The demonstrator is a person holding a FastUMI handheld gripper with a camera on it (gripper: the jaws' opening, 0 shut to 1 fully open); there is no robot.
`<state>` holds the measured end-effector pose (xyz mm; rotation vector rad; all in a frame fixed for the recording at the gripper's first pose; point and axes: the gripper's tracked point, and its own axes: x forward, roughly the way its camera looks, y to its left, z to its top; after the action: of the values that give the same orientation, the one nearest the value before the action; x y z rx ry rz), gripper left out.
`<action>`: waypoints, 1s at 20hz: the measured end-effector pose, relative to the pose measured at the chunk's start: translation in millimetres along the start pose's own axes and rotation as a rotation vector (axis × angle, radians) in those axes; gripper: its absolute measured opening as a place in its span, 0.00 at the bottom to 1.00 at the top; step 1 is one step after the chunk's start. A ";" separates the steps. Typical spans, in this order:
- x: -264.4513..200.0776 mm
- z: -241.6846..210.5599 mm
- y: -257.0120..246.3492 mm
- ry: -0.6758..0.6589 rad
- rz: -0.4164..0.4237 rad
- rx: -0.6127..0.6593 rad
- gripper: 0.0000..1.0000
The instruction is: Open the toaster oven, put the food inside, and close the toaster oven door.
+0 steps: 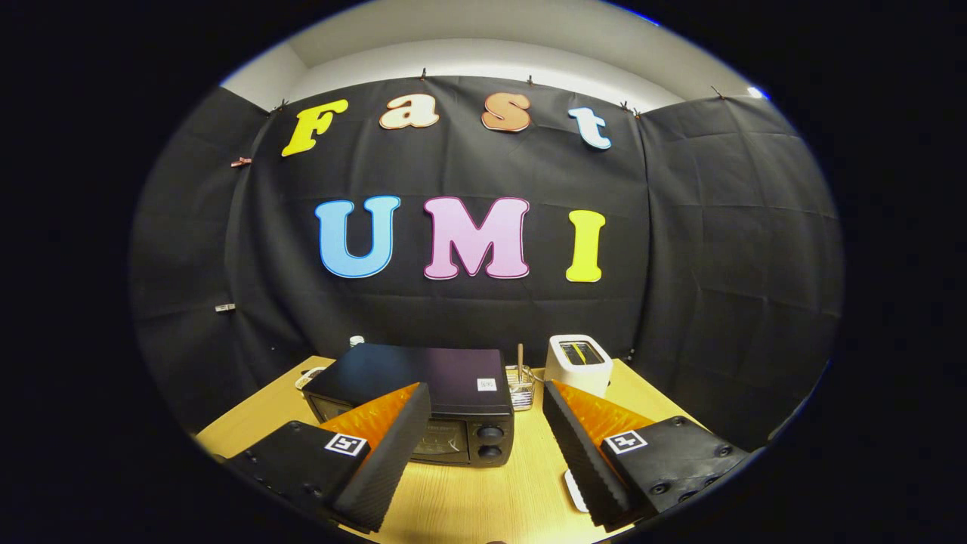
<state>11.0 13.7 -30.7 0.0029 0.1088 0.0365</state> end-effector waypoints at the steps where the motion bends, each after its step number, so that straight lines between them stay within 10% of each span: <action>1: 1.3 -1.1 1.6 0.004 0.005 0.000 0.98; 20: 78.2 -80.1 126.6 0.194 0.098 0.005 0.98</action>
<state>75.3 143.2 -118.2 0.0100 0.3027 0.1341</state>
